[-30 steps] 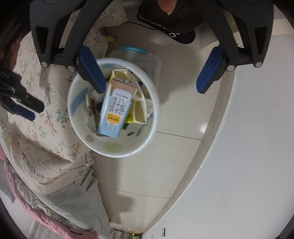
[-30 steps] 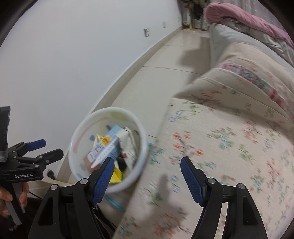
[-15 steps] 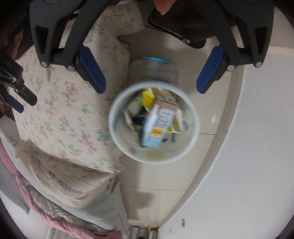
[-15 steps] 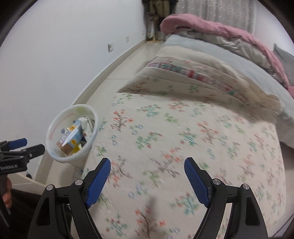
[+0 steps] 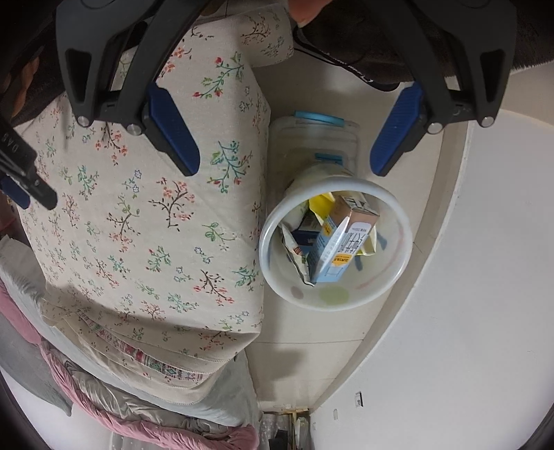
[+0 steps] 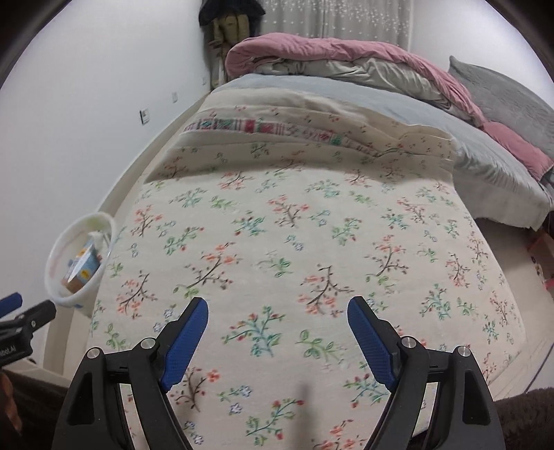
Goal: Collect trash
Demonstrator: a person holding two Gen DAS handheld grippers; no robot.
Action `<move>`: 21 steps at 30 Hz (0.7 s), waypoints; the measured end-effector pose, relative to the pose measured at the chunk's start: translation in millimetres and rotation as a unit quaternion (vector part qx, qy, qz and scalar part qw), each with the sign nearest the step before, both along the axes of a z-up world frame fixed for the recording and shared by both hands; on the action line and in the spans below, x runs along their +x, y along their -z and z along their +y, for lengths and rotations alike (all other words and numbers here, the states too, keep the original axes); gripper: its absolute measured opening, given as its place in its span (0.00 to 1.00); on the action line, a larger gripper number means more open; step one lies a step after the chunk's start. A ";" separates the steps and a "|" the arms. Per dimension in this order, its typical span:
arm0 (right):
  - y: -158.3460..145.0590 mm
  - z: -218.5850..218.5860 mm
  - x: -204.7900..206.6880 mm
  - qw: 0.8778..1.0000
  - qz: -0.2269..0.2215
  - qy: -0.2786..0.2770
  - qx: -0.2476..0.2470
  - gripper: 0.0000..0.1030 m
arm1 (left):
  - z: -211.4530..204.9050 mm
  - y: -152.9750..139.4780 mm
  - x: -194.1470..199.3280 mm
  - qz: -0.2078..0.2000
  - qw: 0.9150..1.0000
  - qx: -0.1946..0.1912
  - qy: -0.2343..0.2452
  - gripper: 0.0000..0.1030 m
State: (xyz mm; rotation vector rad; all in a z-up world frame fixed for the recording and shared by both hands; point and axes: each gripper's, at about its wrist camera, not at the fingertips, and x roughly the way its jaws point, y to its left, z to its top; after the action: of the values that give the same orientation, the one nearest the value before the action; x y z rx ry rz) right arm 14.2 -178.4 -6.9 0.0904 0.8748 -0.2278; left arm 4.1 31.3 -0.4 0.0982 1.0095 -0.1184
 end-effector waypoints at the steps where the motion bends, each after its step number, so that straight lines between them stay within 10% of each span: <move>1: 0.0 -0.9 -0.1 1.000 -0.002 0.000 0.001 0.82 | -0.5 0.7 -1.1 -0.001 1.000 -0.001 -0.004 0.96; 21: 10.5 13.4 6.8 0.999 0.006 -0.028 0.018 0.82 | -2.3 0.0 -0.9 -0.015 1.000 -0.004 -0.017 0.96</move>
State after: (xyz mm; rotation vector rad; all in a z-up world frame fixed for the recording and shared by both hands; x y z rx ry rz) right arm 21.0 -165.0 -17.4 0.0986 0.8928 -0.1606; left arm 3.2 29.1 -0.4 0.0752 0.9800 -0.0908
